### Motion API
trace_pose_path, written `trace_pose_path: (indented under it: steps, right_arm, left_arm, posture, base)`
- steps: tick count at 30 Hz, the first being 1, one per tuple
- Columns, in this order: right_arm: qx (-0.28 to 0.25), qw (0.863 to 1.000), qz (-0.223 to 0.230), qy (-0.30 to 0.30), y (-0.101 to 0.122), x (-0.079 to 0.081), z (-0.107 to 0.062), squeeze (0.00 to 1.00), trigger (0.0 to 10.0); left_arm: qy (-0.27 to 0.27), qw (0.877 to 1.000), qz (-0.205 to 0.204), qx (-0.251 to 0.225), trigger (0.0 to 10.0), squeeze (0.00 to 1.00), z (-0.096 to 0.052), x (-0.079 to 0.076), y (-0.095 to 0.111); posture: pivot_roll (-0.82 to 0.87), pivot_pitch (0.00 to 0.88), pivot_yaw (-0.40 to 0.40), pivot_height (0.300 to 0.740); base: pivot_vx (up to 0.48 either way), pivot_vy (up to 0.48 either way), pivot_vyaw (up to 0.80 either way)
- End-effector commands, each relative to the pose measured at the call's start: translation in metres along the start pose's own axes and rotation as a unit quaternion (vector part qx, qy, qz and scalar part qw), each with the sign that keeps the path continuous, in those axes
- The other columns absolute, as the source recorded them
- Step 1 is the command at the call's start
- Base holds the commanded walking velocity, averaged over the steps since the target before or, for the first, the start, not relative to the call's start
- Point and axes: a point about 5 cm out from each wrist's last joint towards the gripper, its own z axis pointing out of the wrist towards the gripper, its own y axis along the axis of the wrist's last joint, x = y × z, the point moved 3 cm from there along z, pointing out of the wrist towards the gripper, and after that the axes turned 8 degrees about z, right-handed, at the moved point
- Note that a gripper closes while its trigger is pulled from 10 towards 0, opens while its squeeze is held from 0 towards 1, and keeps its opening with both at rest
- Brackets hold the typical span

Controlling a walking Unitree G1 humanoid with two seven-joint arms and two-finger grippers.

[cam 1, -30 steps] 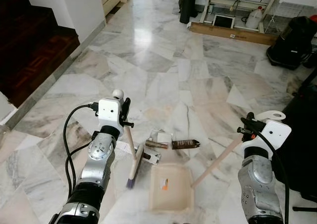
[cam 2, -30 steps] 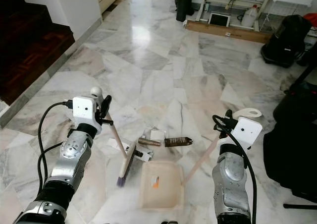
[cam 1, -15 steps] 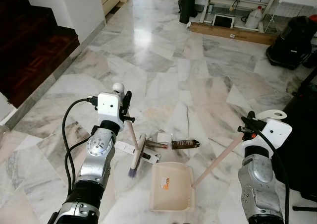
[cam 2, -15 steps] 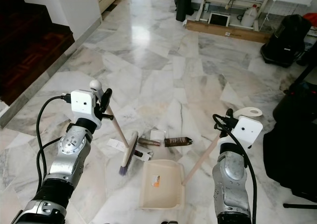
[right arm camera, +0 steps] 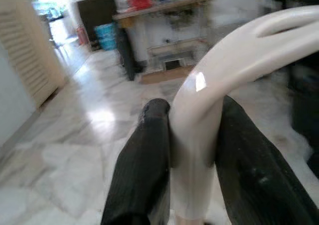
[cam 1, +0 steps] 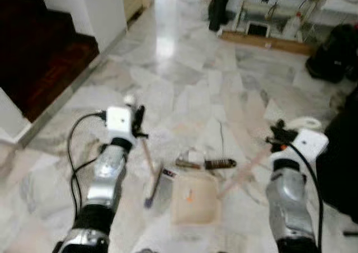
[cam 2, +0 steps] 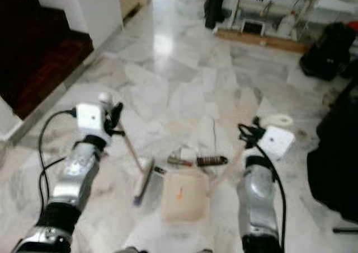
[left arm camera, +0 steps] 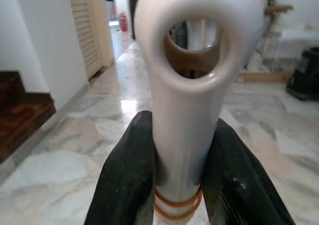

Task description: Sweep floor

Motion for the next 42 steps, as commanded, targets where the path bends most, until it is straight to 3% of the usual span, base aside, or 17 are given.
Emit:
trace_pose_path:
  steps: [1, 21, 42]
  right_arm:
    - [-0.017, 1.0, -0.006, -0.016, 0.011, -0.01, 0.002, 0.0, 10.0]
    - [-0.02, 1.0, 0.002, -0.019, 0.01, -0.008, 0.001, 0.0, 10.0]
    - [-0.023, 1.0, -0.001, -0.012, 0.01, -0.004, 0.0, 0.0, 10.0]
  left_arm:
    - [-0.013, 0.999, -0.019, -0.024, 10.0, 0.0, 0.005, -0.013, 0.013]
    - [-0.02, 0.999, -0.018, -0.026, 10.0, 0.0, 0.005, -0.014, 0.015]
    - [-0.029, 0.999, -0.025, -0.026, 10.0, 0.01, 0.004, -0.02, 0.014]
  posture:
    - [0.04, 0.131, -0.012, 0.74]
    - [0.04, 0.105, 0.001, 0.74]
    - [0.04, 0.091, -0.003, 0.74]
  base:
    - [0.0, 0.458, -0.64]
    - [0.0, 0.414, -0.03]
    - [0.0, 0.0, 0.0]
